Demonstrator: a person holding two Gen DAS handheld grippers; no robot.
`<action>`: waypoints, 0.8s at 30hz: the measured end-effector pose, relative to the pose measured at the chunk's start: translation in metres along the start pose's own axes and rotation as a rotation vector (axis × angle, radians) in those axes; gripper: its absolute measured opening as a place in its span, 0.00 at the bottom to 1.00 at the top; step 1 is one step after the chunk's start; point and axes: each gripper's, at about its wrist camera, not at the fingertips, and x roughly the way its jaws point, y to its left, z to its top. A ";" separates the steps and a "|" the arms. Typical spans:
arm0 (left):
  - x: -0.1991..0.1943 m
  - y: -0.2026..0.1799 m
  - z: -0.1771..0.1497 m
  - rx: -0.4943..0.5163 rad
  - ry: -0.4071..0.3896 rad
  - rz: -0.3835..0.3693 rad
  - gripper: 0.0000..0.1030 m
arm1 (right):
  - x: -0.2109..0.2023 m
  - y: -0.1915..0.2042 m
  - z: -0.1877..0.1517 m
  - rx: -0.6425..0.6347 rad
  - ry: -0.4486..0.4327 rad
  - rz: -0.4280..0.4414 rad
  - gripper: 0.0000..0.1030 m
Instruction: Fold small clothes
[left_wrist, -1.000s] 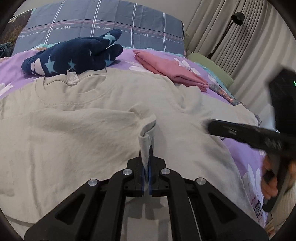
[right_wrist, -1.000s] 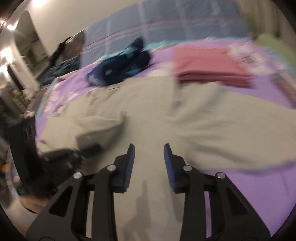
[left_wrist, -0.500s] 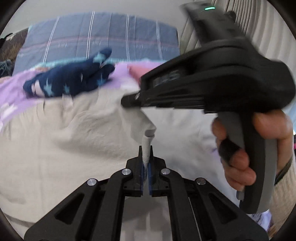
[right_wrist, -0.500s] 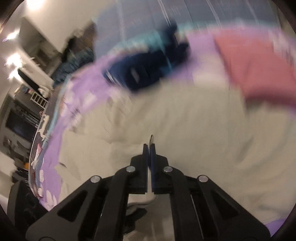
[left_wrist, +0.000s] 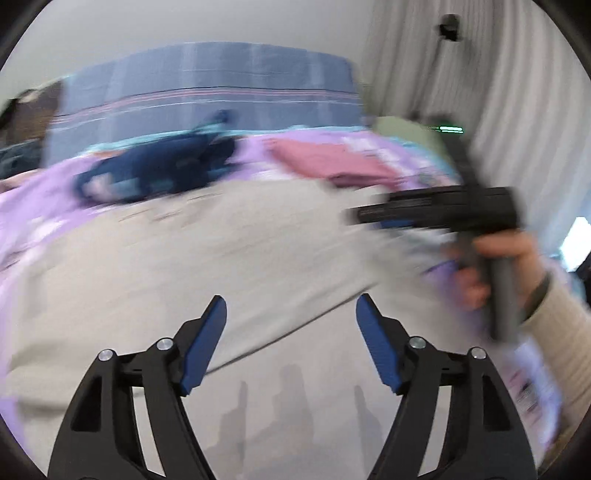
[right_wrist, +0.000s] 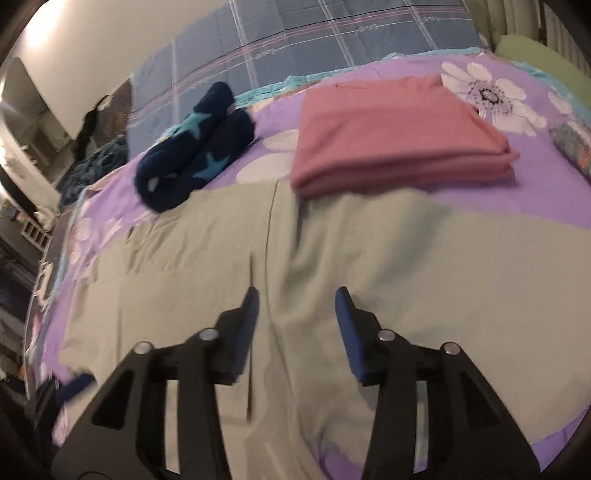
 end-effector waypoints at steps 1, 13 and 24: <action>-0.012 0.023 -0.010 -0.031 0.001 0.058 0.72 | -0.005 0.004 -0.005 -0.039 -0.010 -0.002 0.54; -0.104 0.212 -0.081 -0.470 -0.039 0.306 0.73 | 0.015 0.047 -0.018 -0.127 0.104 -0.041 0.58; -0.056 0.226 -0.076 -0.410 0.019 0.133 0.61 | -0.016 0.049 -0.007 -0.120 -0.056 -0.316 0.00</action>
